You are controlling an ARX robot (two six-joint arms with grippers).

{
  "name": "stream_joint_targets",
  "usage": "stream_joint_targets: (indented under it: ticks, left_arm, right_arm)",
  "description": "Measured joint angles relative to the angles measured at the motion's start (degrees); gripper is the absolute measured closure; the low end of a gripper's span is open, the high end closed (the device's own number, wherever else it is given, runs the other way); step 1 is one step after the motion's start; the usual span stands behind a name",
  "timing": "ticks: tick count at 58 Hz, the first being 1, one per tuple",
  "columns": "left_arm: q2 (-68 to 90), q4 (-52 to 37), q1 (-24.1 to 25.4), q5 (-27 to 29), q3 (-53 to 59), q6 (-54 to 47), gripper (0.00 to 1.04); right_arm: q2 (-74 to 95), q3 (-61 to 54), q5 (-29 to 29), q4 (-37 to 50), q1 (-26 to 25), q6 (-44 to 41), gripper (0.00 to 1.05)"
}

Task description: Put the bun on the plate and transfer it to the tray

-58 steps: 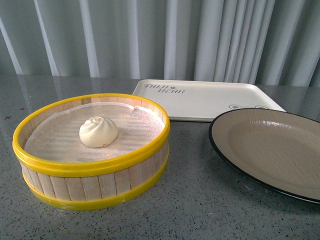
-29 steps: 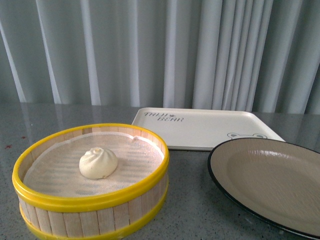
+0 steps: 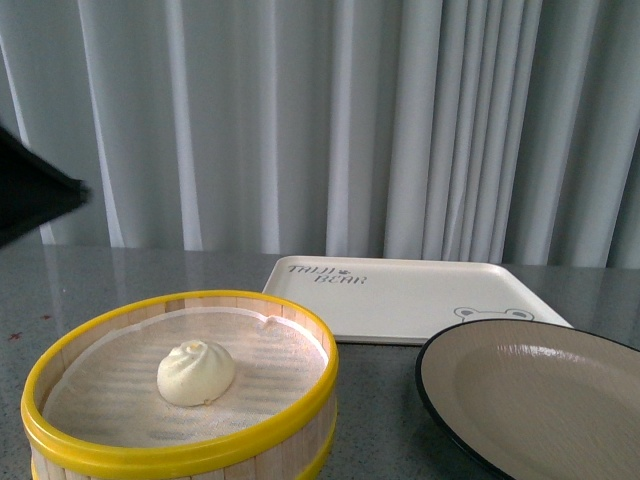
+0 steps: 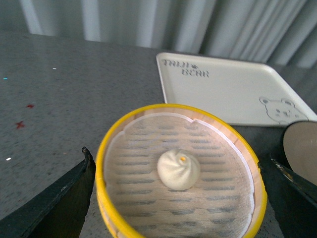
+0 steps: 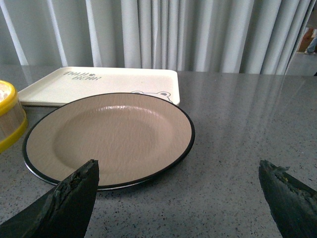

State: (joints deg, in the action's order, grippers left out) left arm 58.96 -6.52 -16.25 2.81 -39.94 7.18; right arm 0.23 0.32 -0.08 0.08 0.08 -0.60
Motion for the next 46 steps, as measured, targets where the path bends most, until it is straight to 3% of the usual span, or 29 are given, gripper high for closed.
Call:
stream_joint_targets:
  ticks: [9,16,37,46]
  left_arm:
    - [12.2,13.3,-1.8,-0.5,-12.0,-0.9,0.07]
    - [17.8,17.0,-2.2,-0.9,-16.7,0.3,0.07]
    - [28.1,22.1,-2.0,1.5,-25.0,2.8,0.07]
    - [30.4,20.3,-1.9,3.1,-25.4,2.2,0.07]
  right_arm:
    - [0.0,0.0,0.0,0.0,0.0,0.0,0.09]
    - [0.0,0.0,0.0,0.0,0.0,0.0,0.09]
    - [0.0,0.0,0.0,0.0,0.0,0.0,0.09]
    - [0.0,0.0,0.0,0.0,0.0,0.0,0.09]
